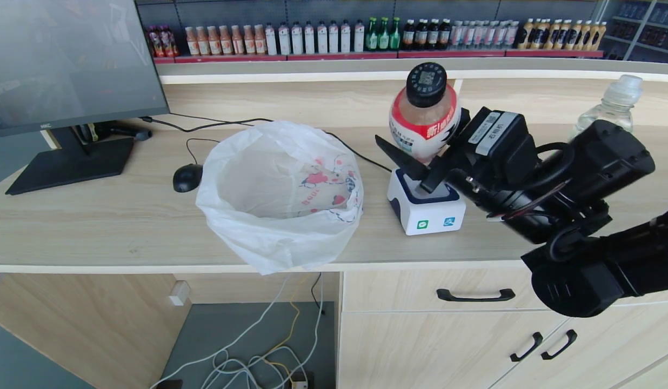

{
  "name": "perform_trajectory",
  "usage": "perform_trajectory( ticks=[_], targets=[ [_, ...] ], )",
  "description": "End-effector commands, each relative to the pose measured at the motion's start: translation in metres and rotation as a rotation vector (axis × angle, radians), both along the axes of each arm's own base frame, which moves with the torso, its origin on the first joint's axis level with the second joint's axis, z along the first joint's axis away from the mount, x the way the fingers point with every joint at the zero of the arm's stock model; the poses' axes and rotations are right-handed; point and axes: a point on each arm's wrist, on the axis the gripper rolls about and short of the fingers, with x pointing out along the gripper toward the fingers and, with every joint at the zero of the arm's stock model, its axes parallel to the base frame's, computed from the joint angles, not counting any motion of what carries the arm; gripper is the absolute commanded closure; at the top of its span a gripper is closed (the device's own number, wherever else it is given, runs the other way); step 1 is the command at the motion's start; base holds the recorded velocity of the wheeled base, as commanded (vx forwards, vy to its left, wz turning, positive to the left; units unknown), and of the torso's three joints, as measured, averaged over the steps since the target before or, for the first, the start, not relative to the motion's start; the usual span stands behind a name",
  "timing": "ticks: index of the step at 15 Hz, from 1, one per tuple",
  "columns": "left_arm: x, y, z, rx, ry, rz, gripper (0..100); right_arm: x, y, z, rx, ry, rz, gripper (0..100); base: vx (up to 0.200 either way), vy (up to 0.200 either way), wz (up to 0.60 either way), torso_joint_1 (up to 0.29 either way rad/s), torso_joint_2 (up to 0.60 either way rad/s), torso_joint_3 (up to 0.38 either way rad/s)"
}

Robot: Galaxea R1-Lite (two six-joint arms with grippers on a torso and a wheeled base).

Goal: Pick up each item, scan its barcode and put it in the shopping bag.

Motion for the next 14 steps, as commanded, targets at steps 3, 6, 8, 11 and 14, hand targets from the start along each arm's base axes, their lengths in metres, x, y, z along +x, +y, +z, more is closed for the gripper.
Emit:
perform_trajectory(
  ticks=[3, 6, 8, 11, 14],
  targets=[
    [0.0, 0.0, 0.0, 0.0, -0.001, -0.001, 0, -0.026, 0.013, 0.005, 0.144, 0.107, 0.04, 100, 0.0, 0.0, 0.0, 0.0, 0.0, 0.0],
    [0.0, 0.0, 0.0, 0.0, -0.001, 0.0, 0, -0.046, 0.001, 0.003, 0.344, 0.311, -0.035, 100, 0.0, 0.0, 0.0, 0.0, 0.0, 0.0],
    [0.0, 0.0, 0.0, 0.0, -0.001, 0.0, 0, -0.055, -0.003, 0.016, 0.512, 0.365, -0.078, 100, 0.0, 0.0, 0.0, 0.0, 0.0, 0.0],
    [0.0, 0.0, 0.0, 0.0, -0.001, 0.0, 0, -0.066, -0.005, 0.0, 0.506, 0.459, -0.058, 100, 0.0, 0.0, 0.0, 0.0, 0.0, 0.0],
    [0.0, 0.0, 0.0, 0.0, -0.001, -0.001, 0, -0.058, -0.005, -0.003, 0.538, 0.481, -0.071, 100, 0.0, 0.0, 0.0, 0.0, 0.0, 0.0]
  ],
)
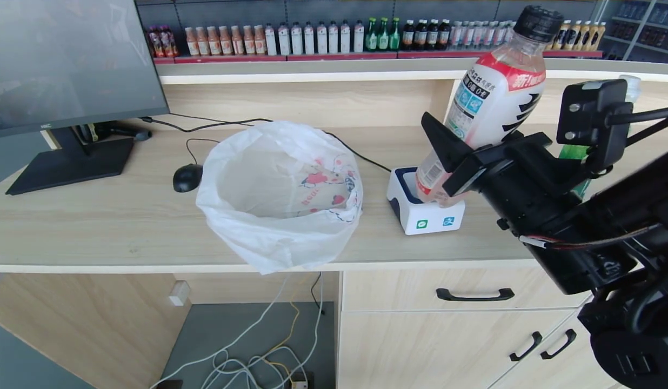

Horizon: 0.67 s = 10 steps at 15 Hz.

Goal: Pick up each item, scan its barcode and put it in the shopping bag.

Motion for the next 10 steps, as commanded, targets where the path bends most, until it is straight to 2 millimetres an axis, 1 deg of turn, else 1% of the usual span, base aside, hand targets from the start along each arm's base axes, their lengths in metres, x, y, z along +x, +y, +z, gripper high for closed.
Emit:
perform_trajectory(
  ticks=[1, 3, 5, 9, 10],
  targets=[
    [0.0, 0.0, 0.0, 0.002, -0.001, 0.001, 0, 0.003, 0.001, -0.005, 0.033, 0.039, -0.024, 100, 0.0, 0.0, 0.0, 0.0, 0.0, 0.0],
    [0.0, 0.0, 0.0, -0.002, -0.001, 0.001, 0, 0.007, 0.001, -0.003, 0.093, 0.061, -0.015, 100, 0.0, 0.0, 0.0, 0.0, 0.0, 0.0],
    [0.0, 0.0, 0.0, -0.002, -0.001, 0.001, 0, 0.011, -0.007, -0.003, 0.101, 0.063, -0.039, 100, 0.0, 0.0, 0.0, 0.0, 0.0, 0.0],
    [0.0, 0.0, 0.0, -0.005, -0.001, 0.001, 0, 0.023, -0.025, -0.004, 0.127, 0.073, -0.097, 100, 0.0, 0.2, 0.0, 0.002, 0.0, 0.004],
    [0.0, 0.0, 0.0, -0.005, -0.001, 0.001, 0, 0.024, -0.026, -0.003, 0.142, 0.075, -0.091, 100, 0.0, 0.2, 0.0, -0.002, 0.0, 0.007]
  ],
)
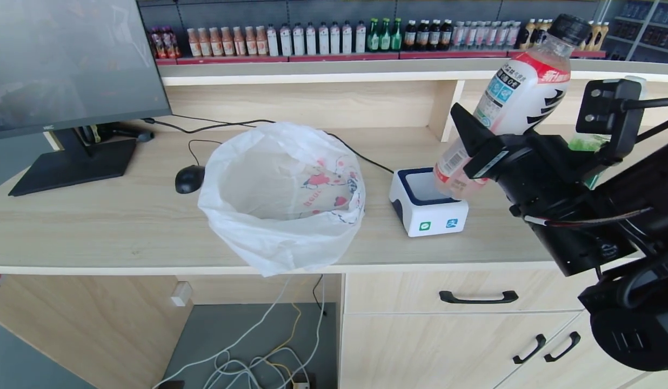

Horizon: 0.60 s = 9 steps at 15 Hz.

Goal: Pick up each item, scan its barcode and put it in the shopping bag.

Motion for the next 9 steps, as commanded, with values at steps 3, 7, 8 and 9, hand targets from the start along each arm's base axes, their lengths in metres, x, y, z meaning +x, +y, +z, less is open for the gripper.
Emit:
perform_trajectory(
  ticks=[3, 7, 8, 9],
  targets=[
    [0.0, 0.0, 0.0, 0.0, 0.001, 0.0, 0, 0.005, -0.003, -0.001, -0.001, 0.004, -0.016, 100, 0.0, 0.2, 0.0, 0.01, 0.01, 0.005],
    [0.0, 0.0, 0.0, -0.001, 0.001, 0.0, 0, 0.014, -0.009, 0.005, 0.009, -0.024, -0.051, 100, 0.0, 0.2, 0.0, 0.002, 0.0, 0.002],
    [0.0, 0.0, 0.0, -0.001, -0.001, 0.0, 0, 0.016, -0.01, 0.004, 0.006, -0.022, -0.056, 100, 0.0, 0.2, 0.0, 0.002, 0.0, 0.002],
    [0.0, 0.0, 0.0, -0.001, -0.001, 0.0, 0, 0.017, -0.01, 0.003, 0.005, -0.019, -0.056, 100, 0.0, 0.2, 0.0, 0.007, 0.0, 0.002]
  ],
)
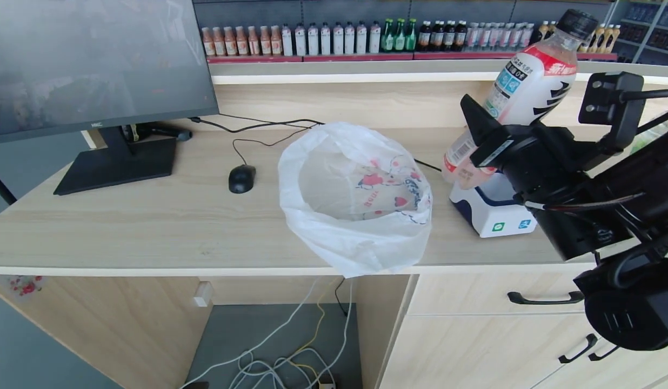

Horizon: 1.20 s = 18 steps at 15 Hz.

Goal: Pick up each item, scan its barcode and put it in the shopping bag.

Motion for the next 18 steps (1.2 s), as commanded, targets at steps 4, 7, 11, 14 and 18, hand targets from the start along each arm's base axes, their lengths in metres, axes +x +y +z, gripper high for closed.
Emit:
perform_trajectory(
  ticks=[4, 7, 11, 14, 18],
  targets=[
    [0.0, 0.0, 0.0, -0.002, -0.001, 0.0, 0, 0.007, 0.003, -0.001, 0.0, -0.004, 0.001, 100, 0.0, 0.2, 0.0, 0.005, 0.0, 0.002],
    [0.0, 0.0, 0.0, 0.007, -0.001, -0.001, 0, 0.01, 0.006, -0.001, -0.013, -0.008, -0.003, 100, 0.0, 0.2, 0.0, 0.002, 0.0, 0.001],
    [0.0, 0.0, 0.0, 0.009, 0.0, -0.001, 0, 0.013, 0.007, 0.007, -0.039, -0.053, -0.024, 100, 0.0, 0.0, 0.0, 0.0, 0.0, 0.0],
    [0.0, 0.0, 0.0, 0.009, -0.001, -0.001, 0, 0.017, 0.018, 0.006, -0.1, 0.009, 0.033, 100, 0.0, 0.0, 0.0, 0.0, 0.0, 0.0],
    [0.0, 0.0, 0.0, 0.006, -0.001, -0.001, 0, 0.034, 0.027, 0.022, -0.157, 0.084, 0.029, 100, 0.0, 0.0, 0.0, 0.0, 0.0, 0.0]
  ],
)
